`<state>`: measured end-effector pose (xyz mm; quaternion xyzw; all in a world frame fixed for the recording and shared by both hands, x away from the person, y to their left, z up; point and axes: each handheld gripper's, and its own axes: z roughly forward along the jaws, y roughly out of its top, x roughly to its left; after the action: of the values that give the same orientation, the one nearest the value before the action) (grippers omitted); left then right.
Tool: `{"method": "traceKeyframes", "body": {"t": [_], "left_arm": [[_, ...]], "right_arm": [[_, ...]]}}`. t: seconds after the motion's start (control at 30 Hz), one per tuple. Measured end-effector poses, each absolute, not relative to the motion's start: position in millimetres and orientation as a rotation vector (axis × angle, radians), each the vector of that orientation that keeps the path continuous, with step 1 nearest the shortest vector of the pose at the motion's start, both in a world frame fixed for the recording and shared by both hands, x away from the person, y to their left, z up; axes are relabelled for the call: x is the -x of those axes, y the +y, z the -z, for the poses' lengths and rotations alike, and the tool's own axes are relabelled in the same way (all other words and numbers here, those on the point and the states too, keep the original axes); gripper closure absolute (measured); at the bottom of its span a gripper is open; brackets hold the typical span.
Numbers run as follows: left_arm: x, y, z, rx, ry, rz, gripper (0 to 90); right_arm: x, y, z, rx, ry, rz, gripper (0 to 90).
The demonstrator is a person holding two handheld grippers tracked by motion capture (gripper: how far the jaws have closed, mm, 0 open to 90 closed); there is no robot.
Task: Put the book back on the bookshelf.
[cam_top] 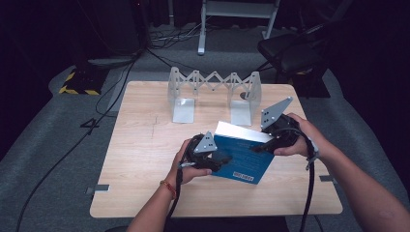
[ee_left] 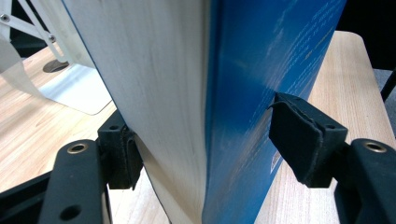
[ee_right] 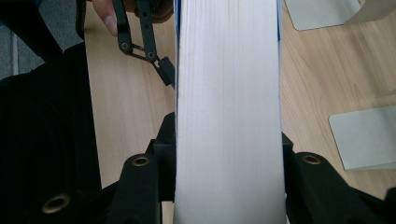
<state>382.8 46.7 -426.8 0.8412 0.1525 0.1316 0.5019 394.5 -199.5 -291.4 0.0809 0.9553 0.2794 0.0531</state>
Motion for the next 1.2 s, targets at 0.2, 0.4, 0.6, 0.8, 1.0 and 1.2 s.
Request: {"method": "traceKeyframes", "body": {"t": [0.2, 0.4, 0.6, 0.8, 1.0, 1.2], "left_arm": [[-386.9, 44.2, 425.3, -2.031, 0.366, -0.264, 30.4], [-379.5, 63.0, 424.4, -2.032, 0.411, -0.251, 36.9], [-369.7, 109.8, 439.3, -2.091, 0.553, -0.261, 33.2], [-357.2, 149.0, 459.1, -2.175, 0.676, -0.253, 30.4], [-348.5, 168.3, 475.3, -2.250, 0.731, -0.230, 29.0], [-349.4, 184.0, 481.6, -2.223, 0.794, -0.220, 28.4]], "right_arm": [[-391.7, -210.6, 295.4, -0.278, 2.859, -0.948, 61.3], [-386.7, -214.7, 297.7, -0.293, 2.832, -1.003, 61.5], [-393.0, -219.1, 298.6, -0.429, 2.774, -1.019, 61.7], [-401.1, -221.5, 295.2, -0.495, 2.720, -1.004, 61.8], [-408.3, -220.4, 293.2, -0.523, 2.708, -0.989, 61.9], [-420.4, -220.7, 289.8, -0.584, 2.689, -0.979, 61.9]]}}
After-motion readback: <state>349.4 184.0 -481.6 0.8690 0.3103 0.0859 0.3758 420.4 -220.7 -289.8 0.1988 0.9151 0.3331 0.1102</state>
